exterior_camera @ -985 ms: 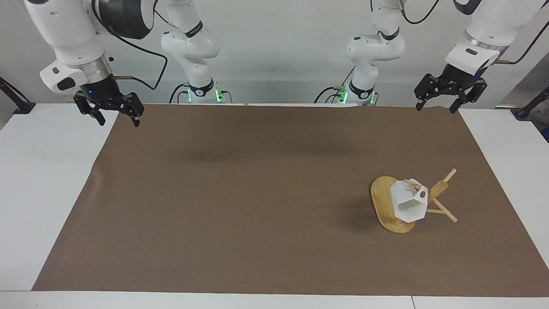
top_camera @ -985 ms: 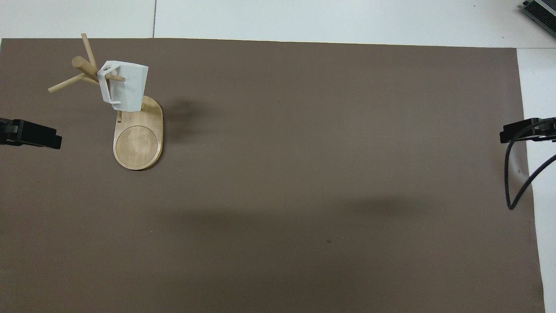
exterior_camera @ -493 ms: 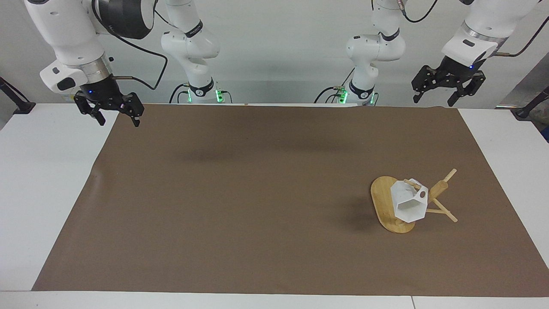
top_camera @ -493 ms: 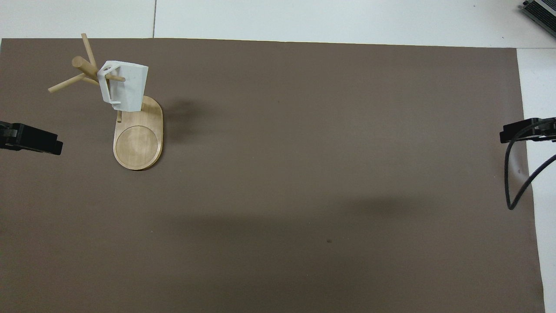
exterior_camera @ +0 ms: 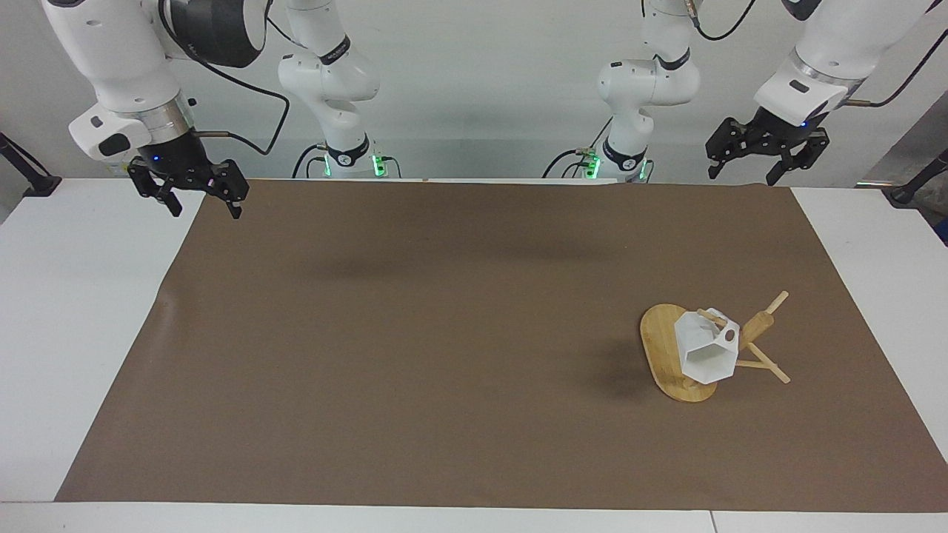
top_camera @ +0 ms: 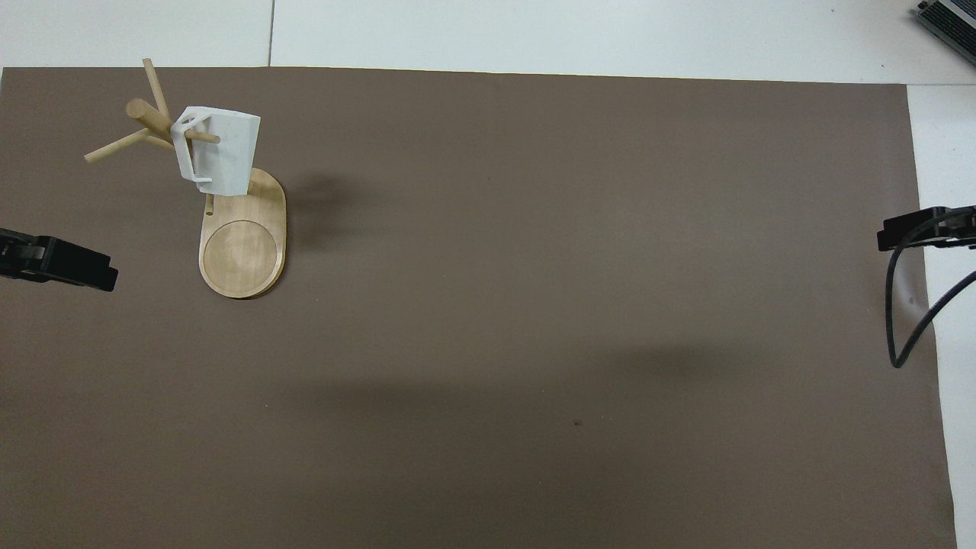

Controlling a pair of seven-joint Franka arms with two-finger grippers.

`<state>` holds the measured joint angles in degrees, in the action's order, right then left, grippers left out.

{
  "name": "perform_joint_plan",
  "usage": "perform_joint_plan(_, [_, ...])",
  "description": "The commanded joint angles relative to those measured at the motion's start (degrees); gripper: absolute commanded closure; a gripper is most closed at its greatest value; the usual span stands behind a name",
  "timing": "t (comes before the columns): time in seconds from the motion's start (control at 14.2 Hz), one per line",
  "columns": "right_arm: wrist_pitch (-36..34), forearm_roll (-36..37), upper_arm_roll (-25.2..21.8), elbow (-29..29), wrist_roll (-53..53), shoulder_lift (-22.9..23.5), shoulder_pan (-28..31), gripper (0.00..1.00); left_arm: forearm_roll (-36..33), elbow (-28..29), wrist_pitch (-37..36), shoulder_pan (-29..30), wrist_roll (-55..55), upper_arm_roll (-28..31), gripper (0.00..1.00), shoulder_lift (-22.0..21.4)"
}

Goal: Hang cup on rack

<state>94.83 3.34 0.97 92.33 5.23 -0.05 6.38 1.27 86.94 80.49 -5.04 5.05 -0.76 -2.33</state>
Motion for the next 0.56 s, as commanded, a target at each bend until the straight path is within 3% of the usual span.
perform_joint_plan(0.0, [1.05, -0.96, 0.17, 1.71, 0.92, -1.36, 0.56, 0.00, -1.19, 4.56, 3.18, -0.06, 1.02, 0.41, 0.00, -3.21])
perform_joint_plan(0.49, [1.05, -0.96, 0.26, 1.71, 0.84, -1.36, 0.56, 0.00, -2.07, 4.64, 4.94, -0.67, 0.67, 0.24, 0.00, -3.12])
